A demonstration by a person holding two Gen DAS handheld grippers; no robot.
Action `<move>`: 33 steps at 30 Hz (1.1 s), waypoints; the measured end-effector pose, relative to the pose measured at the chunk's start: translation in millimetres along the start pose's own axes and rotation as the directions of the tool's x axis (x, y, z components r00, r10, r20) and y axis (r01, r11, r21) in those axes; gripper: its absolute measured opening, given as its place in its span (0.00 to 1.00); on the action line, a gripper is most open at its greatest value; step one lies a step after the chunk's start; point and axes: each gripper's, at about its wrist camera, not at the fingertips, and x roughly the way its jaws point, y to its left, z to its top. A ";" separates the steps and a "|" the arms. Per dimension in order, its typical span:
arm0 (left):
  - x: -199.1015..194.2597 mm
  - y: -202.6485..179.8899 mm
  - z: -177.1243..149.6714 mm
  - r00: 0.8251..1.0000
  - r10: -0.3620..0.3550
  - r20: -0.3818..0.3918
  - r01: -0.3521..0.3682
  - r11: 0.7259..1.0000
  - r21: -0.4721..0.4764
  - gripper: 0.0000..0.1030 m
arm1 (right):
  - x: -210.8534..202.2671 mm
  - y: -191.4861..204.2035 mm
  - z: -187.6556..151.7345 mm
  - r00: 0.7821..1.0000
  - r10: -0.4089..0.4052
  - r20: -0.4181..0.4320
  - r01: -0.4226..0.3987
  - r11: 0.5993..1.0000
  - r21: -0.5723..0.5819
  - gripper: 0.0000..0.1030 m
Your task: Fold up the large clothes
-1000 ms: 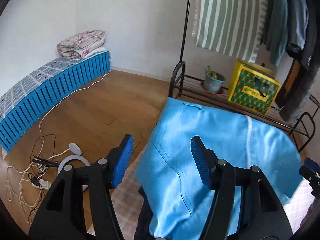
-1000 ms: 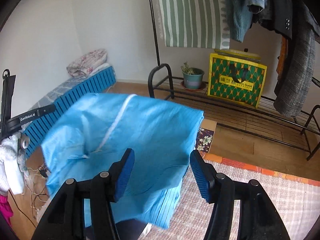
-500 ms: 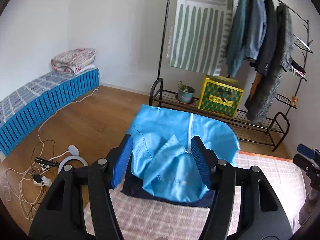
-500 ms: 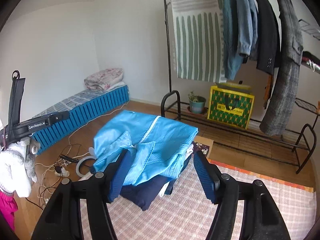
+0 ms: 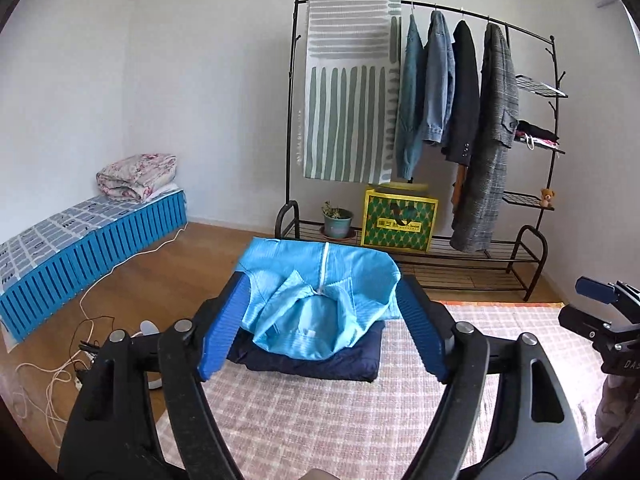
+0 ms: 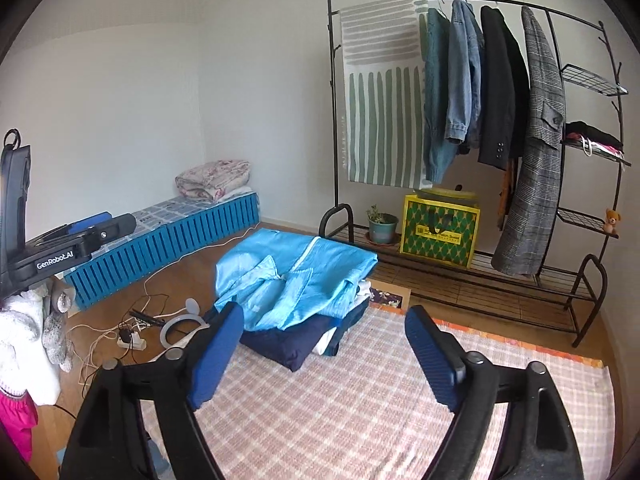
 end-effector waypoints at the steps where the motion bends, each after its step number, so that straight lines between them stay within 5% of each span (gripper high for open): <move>1: -6.0 -4.1 -5.0 1.000 -0.002 0.006 0.002 1.000 0.005 0.83 | -3.7 -0.5 -5.4 1.000 -0.002 -0.001 0.002 1.000 -0.004 0.85; 8: -20.5 -18.5 -47.7 1.000 0.002 -0.004 -0.002 0.999 -0.041 1.00 | -15.3 -9.9 -43.0 1.000 -0.027 -0.015 0.027 0.999 0.027 0.97; 15: -10.9 -31.2 -89.3 0.995 0.082 -0.049 -0.084 0.996 -0.038 1.00 | -4.0 -21.3 -68.5 0.998 -0.042 -0.054 0.044 0.999 0.031 0.99; 24: 6.6 -37.4 -136.7 0.990 0.102 -0.093 -0.109 0.991 -0.075 1.00 | 18.5 -36.2 -112.9 0.992 -0.067 -0.108 0.068 0.998 0.009 1.00; 33: 26.8 -43.4 -153.7 0.980 0.144 -0.139 -0.153 0.987 -0.054 1.00 | 32.6 -55.9 -133.5 0.985 -0.102 -0.142 0.109 0.993 0.045 1.00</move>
